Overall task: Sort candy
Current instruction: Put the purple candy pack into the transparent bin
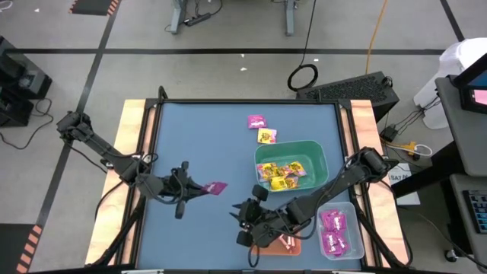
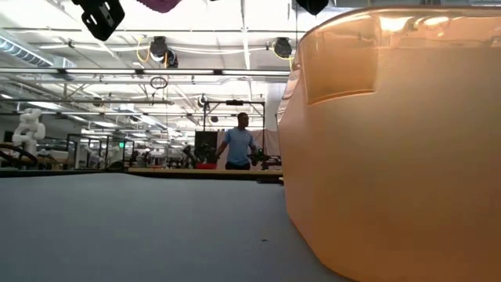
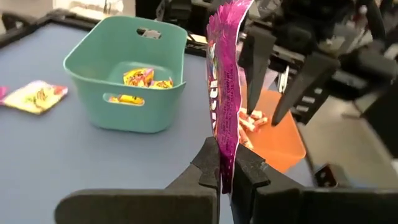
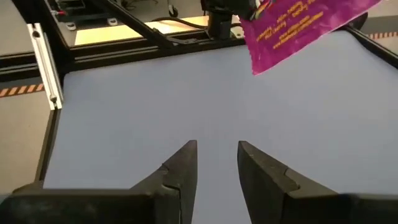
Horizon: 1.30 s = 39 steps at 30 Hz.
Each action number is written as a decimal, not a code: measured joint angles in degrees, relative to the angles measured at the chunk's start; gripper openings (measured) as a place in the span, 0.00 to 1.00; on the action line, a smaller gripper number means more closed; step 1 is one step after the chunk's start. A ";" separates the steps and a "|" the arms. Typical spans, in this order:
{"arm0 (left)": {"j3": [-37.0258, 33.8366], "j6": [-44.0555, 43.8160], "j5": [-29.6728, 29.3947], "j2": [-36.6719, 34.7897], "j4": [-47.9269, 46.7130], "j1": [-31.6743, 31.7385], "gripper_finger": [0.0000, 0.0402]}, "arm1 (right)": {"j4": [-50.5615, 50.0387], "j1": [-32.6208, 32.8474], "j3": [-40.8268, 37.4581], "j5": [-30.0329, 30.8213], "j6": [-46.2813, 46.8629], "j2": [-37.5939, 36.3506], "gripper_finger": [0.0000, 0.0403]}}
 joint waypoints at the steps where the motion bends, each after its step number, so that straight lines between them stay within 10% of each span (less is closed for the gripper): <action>1: 0.00 1.77 0.06 0.00 0.00 -0.13 0.03 | 0.08 0.02 0.00 0.03 -0.39 -0.03 0.26; 13: 0.00 24.42 0.50 0.00 -0.09 -0.38 0.03 | 0.24 -1.26 0.03 8.61 -4.18 -0.09 0.39; 28: 0.00 26.63 2.43 0.00 -0.13 -0.38 0.03 | 0.49 -4.51 6.38 6.19 -18.37 -0.17 0.53; 39: 0.00 26.59 2.40 0.00 -0.20 -0.36 0.03 | 0.11 -6.83 6.43 -1.91 -18.94 -0.17 0.30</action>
